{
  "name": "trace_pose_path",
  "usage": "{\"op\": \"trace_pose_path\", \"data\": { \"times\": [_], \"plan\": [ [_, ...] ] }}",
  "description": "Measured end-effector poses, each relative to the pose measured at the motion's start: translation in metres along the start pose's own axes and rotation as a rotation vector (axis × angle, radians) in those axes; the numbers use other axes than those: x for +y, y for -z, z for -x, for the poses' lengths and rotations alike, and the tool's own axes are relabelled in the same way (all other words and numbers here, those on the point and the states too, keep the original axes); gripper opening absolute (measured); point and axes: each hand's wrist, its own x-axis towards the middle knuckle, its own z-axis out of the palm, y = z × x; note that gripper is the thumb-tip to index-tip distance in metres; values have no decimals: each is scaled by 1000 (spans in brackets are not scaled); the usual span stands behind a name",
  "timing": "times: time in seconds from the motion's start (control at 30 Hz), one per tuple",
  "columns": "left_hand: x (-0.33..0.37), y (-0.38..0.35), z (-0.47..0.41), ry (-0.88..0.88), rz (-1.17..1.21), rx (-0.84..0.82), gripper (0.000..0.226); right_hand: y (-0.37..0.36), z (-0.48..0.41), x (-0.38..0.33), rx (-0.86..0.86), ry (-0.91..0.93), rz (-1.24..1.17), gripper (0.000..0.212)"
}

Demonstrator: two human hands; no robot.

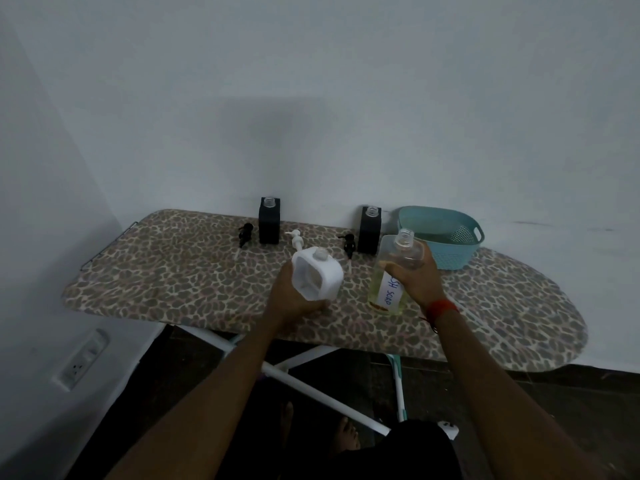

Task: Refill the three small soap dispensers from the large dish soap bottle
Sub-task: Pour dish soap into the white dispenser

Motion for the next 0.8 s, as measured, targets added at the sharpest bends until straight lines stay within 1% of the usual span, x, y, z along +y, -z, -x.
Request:
{"op": "trace_pose_path", "data": {
  "times": [0.1,0.23,0.33,0.43,0.5,0.57,0.8],
  "plan": [
    [-12,23,3,41,23,-20,109,-1,-4,2,-3,2,35,55],
    [-19,26,3,26,38,-41,115,-12,-6,-8,-37,48,257,55],
    [-19,24,3,10,69,-47,121,-27,-11,-21,-124,57,369,51],
    [-16,25,4,-17,82,-37,126,-44,-18,-34,-276,117,488,57],
    [-16,25,3,-39,91,-35,126,-53,-25,-43,-362,150,579,60],
    [-18,26,2,-46,101,-40,124,-59,-32,-51,-410,159,643,63],
    [-32,28,-3,-47,133,-62,112,-72,-52,-75,-601,252,969,73]
  ]
}}
